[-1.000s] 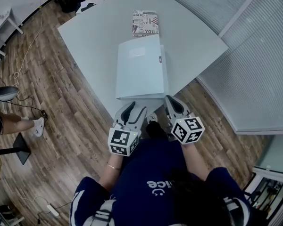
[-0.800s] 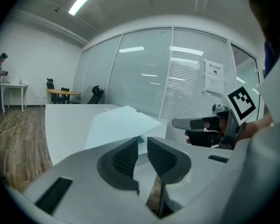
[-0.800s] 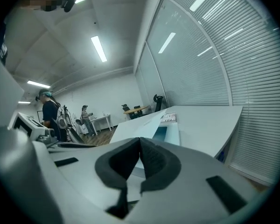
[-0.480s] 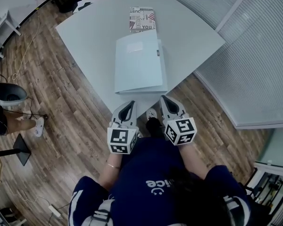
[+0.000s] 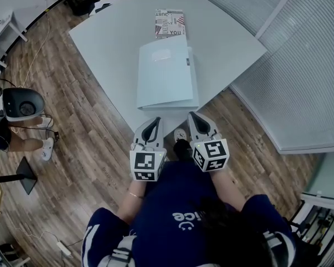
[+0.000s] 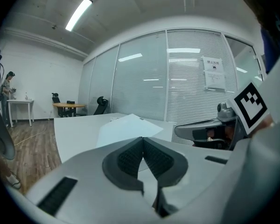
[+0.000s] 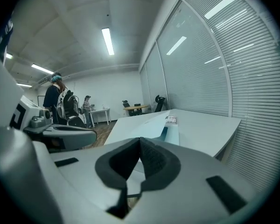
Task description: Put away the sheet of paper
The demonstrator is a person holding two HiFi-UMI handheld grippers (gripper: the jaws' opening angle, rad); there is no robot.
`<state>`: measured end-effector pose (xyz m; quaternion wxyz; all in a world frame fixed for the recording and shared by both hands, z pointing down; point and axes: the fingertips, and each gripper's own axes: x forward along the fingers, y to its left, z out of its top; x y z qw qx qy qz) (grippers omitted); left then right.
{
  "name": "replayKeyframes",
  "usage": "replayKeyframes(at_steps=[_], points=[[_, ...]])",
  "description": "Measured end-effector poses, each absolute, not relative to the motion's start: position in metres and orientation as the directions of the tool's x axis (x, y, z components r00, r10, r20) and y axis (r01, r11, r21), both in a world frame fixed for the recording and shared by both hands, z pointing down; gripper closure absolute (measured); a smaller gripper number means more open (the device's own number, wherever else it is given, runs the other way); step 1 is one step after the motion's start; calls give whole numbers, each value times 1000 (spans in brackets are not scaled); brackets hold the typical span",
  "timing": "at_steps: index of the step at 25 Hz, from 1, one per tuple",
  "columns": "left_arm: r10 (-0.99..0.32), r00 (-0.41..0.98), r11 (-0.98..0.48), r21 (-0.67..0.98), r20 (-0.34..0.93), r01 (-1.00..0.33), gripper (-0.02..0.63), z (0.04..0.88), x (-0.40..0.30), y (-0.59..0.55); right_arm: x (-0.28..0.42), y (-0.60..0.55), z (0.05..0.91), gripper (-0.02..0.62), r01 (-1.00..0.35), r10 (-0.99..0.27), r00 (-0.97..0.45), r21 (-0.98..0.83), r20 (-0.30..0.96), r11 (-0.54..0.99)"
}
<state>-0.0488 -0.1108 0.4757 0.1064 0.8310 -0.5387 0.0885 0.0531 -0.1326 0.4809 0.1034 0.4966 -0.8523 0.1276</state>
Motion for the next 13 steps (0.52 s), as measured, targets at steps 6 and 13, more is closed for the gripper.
replayKeyframes(at_steps=[6, 13], points=[[-871, 404, -398, 81, 280, -914, 601, 483, -47, -111, 55, -131, 484, 588, -879, -824, -474, -104, 310, 466], [-884, 390, -386, 70, 260, -920, 601, 477, -48, -113, 58, -130, 483, 588, -886, -832, -459, -92, 311, 455]])
